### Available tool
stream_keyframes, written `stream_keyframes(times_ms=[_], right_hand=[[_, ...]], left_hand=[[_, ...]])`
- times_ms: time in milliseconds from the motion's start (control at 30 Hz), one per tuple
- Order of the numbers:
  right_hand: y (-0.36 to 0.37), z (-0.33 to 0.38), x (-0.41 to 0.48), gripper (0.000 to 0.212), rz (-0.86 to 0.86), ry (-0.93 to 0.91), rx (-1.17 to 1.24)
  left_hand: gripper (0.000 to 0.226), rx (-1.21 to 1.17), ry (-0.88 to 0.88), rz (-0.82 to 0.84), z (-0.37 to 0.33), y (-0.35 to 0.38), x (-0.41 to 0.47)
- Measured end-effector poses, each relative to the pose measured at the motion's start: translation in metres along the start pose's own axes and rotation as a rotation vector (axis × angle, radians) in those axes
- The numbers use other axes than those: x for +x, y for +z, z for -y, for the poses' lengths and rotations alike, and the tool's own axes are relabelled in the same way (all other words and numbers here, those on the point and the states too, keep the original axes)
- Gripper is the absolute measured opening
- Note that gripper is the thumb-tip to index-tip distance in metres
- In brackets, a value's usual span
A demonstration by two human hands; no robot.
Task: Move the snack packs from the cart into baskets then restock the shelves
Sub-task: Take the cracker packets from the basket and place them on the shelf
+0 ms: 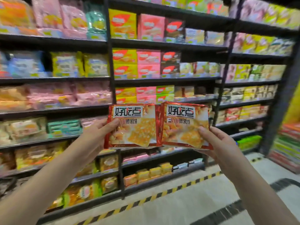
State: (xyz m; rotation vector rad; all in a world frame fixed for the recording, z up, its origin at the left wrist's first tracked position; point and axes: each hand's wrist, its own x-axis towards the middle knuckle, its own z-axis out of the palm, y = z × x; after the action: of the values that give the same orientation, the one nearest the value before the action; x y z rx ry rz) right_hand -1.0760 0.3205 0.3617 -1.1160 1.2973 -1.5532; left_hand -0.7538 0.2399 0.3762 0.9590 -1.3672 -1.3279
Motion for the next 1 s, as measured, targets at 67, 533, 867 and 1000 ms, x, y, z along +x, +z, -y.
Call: stream_keyframes(times_ms=[67, 533, 867, 1000], right_hand=[[-0.025, -0.008, 0.021, 0.026, -0.050, -0.002, -0.001], [-0.130, -0.023, 0.252, 0.024, -0.179, -0.035, -0.074], [-0.235, -0.040, 0.390, 0.025, -0.150, -0.038, -0.103], [-0.290, -0.049, 0.452, 0.027, -0.090, -0.051, -0.137]], left_hand=[[0.034, 0.001, -0.010, 0.048, 0.008, 0.029, 0.033], [0.031, -0.034, 0.004, 0.185, 0.038, 0.151, 0.302], [0.033, 0.018, 0.008, 0.195, 0.066, 0.259, 0.434], [0.036, 0.006, 0.009, 0.138, 0.078, 0.311, 0.474]])
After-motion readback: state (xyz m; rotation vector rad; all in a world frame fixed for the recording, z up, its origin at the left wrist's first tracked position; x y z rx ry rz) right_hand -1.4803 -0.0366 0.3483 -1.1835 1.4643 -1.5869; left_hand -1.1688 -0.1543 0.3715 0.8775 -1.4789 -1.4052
